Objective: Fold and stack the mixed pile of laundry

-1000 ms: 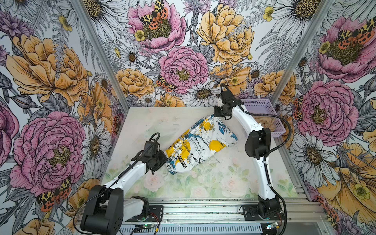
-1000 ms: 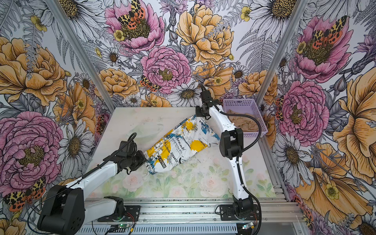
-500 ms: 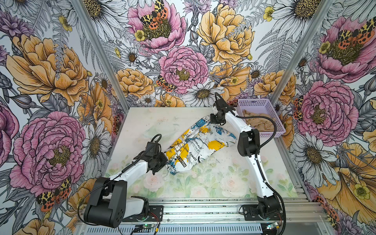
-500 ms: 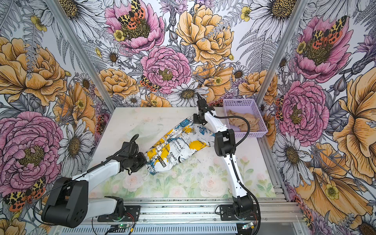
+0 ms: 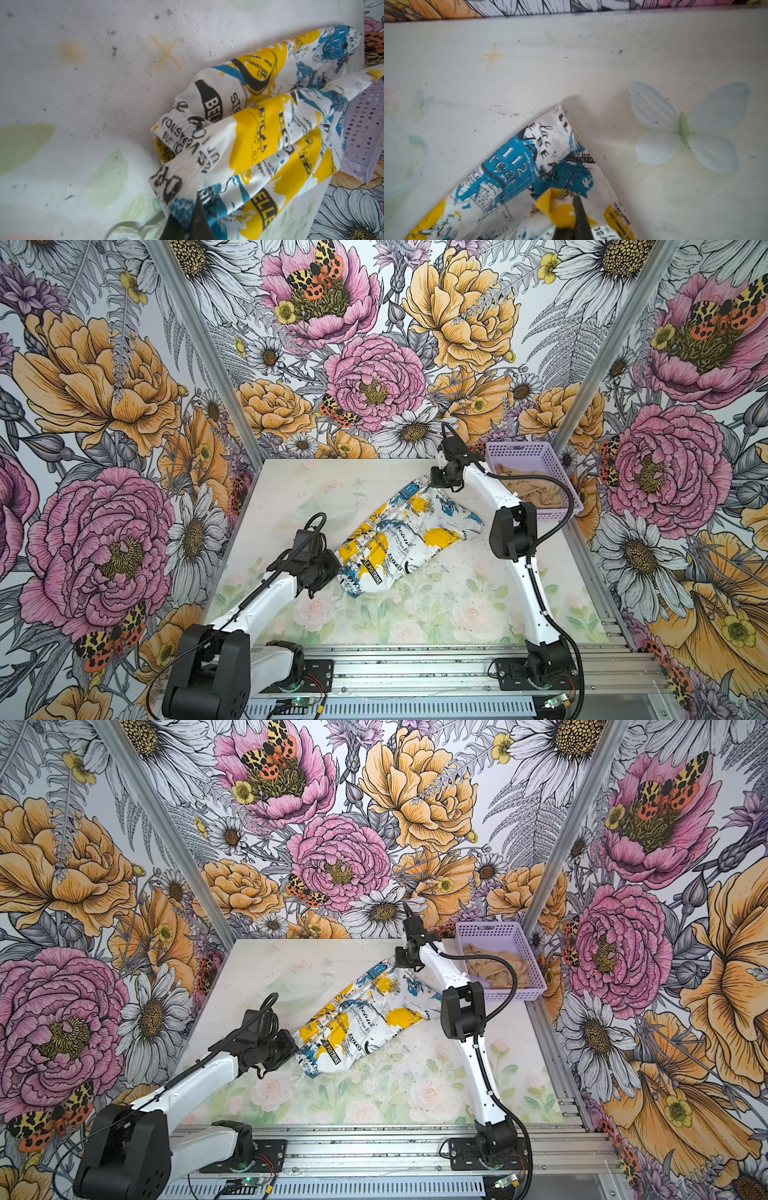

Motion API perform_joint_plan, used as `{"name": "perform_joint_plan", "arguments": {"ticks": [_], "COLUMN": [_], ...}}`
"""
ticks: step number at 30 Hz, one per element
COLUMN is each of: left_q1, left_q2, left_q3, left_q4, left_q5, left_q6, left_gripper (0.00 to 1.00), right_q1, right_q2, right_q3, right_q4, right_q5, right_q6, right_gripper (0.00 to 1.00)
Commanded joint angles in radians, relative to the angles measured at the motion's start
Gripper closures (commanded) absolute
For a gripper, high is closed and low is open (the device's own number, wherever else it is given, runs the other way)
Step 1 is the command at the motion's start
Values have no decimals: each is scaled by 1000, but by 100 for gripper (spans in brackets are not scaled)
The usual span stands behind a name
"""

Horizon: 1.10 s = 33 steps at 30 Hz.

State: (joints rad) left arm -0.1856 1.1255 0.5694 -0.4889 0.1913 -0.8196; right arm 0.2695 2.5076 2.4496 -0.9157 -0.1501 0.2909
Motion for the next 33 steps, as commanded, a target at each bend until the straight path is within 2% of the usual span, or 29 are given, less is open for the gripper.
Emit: {"name": "perform_joint_plan", "arguments": {"ticks": [1, 6, 11, 23, 33], "left_q1": [-1, 2, 17, 108, 127], "left_q2": [-49, -94, -105, 60, 237], "left_q3": [21, 34, 61, 56, 104], "left_q4": [-99, -126, -128, 18, 107], "left_q5": [-29, -24, -28, -23, -40], "left_q6": [3, -4, 3, 82, 132], "left_gripper": [100, 100, 100, 100, 100], "right_q1": [-3, 2, 8, 16, 16], "right_q2": [-138, -207, -203, 102, 214], "right_q3": [-23, -32, 54, 330, 331], "right_q4": [39, 40, 38, 59, 121], "right_q5": [32, 26, 14, 2, 53], "right_q6": [8, 10, 18, 50, 78], "right_gripper": [100, 100, 100, 100, 100]}}
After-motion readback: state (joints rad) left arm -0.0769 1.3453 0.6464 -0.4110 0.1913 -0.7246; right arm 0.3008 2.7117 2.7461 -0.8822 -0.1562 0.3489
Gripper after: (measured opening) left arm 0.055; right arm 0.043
